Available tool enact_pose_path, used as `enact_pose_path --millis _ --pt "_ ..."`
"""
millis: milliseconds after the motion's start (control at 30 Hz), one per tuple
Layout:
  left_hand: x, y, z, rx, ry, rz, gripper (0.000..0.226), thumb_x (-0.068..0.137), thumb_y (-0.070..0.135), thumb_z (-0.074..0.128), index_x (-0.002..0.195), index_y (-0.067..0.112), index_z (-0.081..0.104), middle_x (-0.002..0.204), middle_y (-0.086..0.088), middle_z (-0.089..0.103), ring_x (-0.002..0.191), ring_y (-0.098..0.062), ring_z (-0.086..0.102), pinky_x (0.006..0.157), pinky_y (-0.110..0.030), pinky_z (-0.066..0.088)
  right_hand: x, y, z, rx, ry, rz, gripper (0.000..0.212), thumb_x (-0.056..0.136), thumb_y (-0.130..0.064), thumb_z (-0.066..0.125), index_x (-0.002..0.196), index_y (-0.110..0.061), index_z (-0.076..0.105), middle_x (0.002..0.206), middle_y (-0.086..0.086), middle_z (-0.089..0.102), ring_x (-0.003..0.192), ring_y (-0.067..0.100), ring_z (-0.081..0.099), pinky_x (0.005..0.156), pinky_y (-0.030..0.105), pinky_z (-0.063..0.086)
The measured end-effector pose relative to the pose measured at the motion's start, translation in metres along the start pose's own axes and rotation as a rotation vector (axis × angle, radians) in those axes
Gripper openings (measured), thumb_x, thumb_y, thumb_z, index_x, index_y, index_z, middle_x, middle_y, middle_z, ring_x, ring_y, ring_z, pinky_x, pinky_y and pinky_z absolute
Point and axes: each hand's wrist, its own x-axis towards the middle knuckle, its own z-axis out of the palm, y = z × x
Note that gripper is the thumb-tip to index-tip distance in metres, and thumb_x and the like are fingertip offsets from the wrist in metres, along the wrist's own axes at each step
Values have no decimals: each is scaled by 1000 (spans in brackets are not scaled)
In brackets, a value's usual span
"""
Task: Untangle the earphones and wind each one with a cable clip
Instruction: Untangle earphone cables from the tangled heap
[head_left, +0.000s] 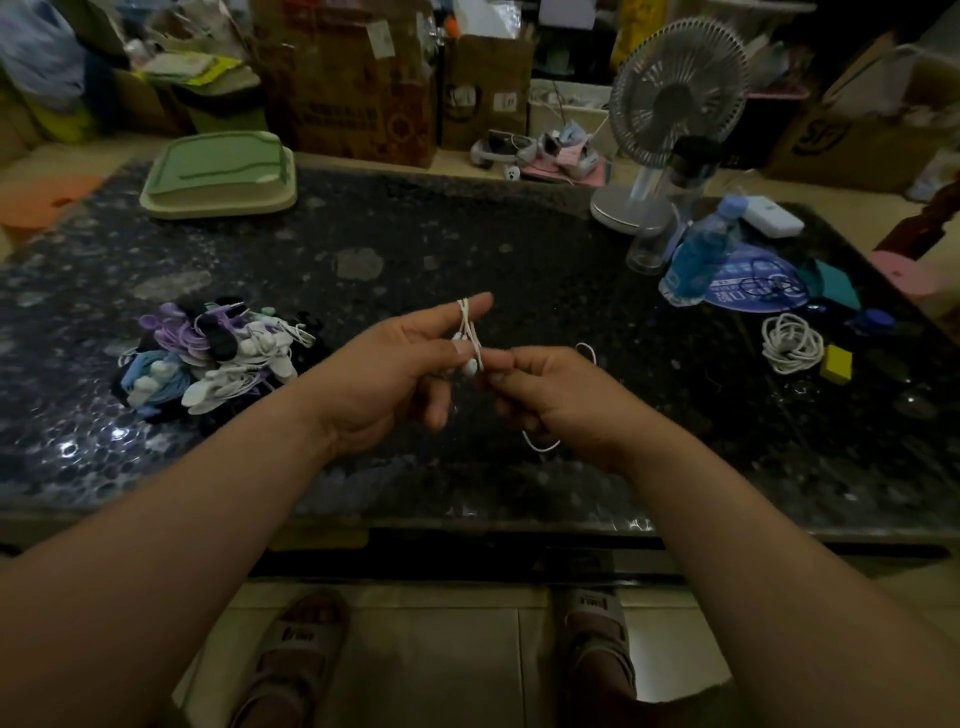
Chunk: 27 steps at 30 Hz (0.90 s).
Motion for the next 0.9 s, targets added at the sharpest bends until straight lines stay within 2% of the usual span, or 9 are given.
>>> enact_pose_path --millis 67,133,233,333,467,567,733,833,900 --pt "4 -3 -2 82 74 25 52 107 10 49 152 35 45 118 -4 78 43 -13 53 47 -20 46 -4 -6 5 -217 -31 -18 29 108 -34 53 100 -17 75 71 -8 68 57 2 57 59 26 45" --pt "5 -7 -4 202 119 35 54 107 11 50 156 34 43 116 0 78 46 -15 57 49 -20 47 -8 -11 11 -372 -52 -48 30 109 -32 51 94 -19 73 76 -6 70 63 3 62 66 30 50" --pt "5 -10 -5 361 100 21 55 108 13 51 156 37 41 113 7 79 53 -18 63 55 -21 50 -11 -16 13 -547 -45 -88 27 108 -30 52 86 -37 67 82 -2 71 70 7 66 69 33 55" --pt "2 -11 -5 586 34 -20 52 109 20 52 155 42 42 108 10 79 56 -22 71 58 -24 54 -11 -20 5 -592 64 -90 10 101 -32 64 93 -32 71 87 -6 71 76 7 67 70 32 58" --pt "-6 -13 2 664 -187 -107 44 109 19 51 145 43 52 102 11 76 63 -28 74 67 -42 58 -14 -24 -11 -448 152 -168 5 97 -22 73 96 -28 71 87 -9 72 76 -2 67 67 17 51" --pt "-8 -4 4 556 -330 -162 41 108 15 52 144 36 53 115 6 78 60 -24 69 69 -37 52 -18 -23 -20 -252 93 -196 7 97 -13 72 102 -18 72 87 -2 74 75 -1 70 66 12 50" --pt "-8 2 0 304 -418 -164 44 106 15 53 148 29 53 122 -10 76 51 -18 62 61 -32 50 -17 -19 -25 135 42 -177 9 95 -5 70 104 -4 70 87 8 73 81 16 72 76 24 60" --pt "-7 3 -1 159 -486 -150 48 100 15 57 145 32 56 122 -17 74 47 -15 61 51 -25 51 -13 -16 -29 235 67 -145 10 91 -8 73 101 -7 71 86 5 73 85 20 72 84 35 61" --pt "-8 4 0 78 -505 -129 49 98 14 57 144 33 56 123 -19 74 44 -14 59 48 -22 51 -9 -12 -29 271 93 -117 5 92 -11 73 97 -11 72 86 3 72 82 19 68 78 32 58"
